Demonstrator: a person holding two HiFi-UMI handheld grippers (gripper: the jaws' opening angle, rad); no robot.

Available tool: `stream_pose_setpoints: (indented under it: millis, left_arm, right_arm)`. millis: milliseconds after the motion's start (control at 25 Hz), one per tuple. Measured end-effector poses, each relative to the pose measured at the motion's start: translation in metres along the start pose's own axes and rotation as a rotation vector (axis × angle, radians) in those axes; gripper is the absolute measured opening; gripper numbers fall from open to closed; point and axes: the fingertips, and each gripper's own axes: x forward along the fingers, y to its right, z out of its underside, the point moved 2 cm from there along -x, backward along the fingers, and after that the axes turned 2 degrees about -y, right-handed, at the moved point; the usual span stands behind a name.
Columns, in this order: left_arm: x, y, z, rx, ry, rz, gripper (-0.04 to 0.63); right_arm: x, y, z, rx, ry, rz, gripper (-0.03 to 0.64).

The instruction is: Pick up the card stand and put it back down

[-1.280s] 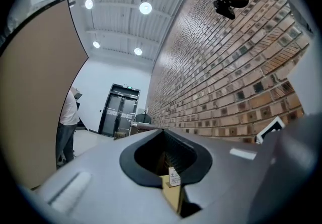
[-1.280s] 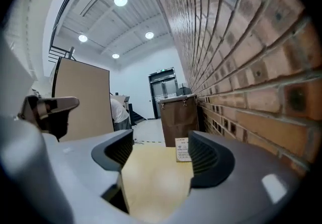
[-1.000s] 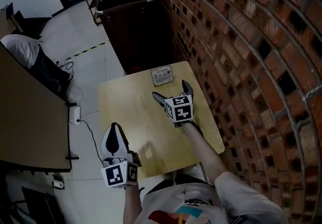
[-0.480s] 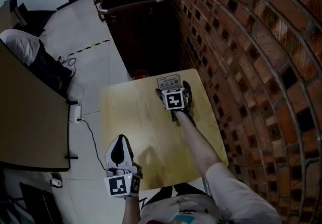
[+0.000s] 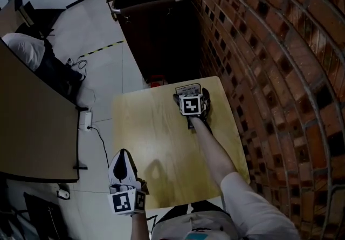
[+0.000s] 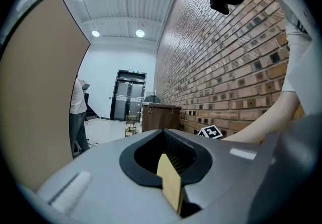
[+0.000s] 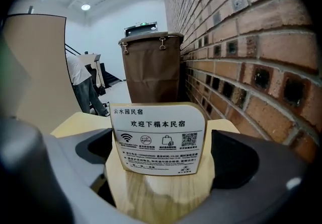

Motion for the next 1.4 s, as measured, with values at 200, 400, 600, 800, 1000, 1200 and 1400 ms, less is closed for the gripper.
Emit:
stream_pose_setpoints:
  millis: [200,400,600,800,1000,1200,1400]
  left_arm:
    - [0.000,-0.003,0.006,0.001,-0.013,0.012,0.005]
    - [-0.003,-0.006,0.006,0.000,-0.007,-0.006,0.005]
    - [-0.005,-0.009,0.002,0.003,-0.005,-0.020,0.005]
    - [-0.008,-0.007,0.004,0.009,-0.005,-0.007,0.005]
    - [-0.009,0.003,0.002,0.010,0.012,0.018,0.005]
    - [-0.013,0.017,-0.005,-0.002,0.044,0.041,0.005]
    - [-0.020,0.029,-0.014,-0.010,0.082,0.065,0.005]
  right_arm:
    - [0.005,-0.003,0.002,-0.011,0.003,-0.001,0.573]
    - [0.005,-0.002,0.004,-0.018,0.030,0.003,0.560]
    - [0.002,-0.004,0.003,-0.011,0.060,-0.020,0.560]
    - [-0.005,-0.005,0.001,0.013,0.103,-0.050,0.560]
    - [-0.044,-0.004,-0.012,-0.023,0.224,-0.043,0.552]
    - [-0.117,-0.009,-0.025,-0.100,0.361,-0.057,0.546]
    - [-0.217,-0.026,-0.021,-0.103,0.496,-0.080,0.545]
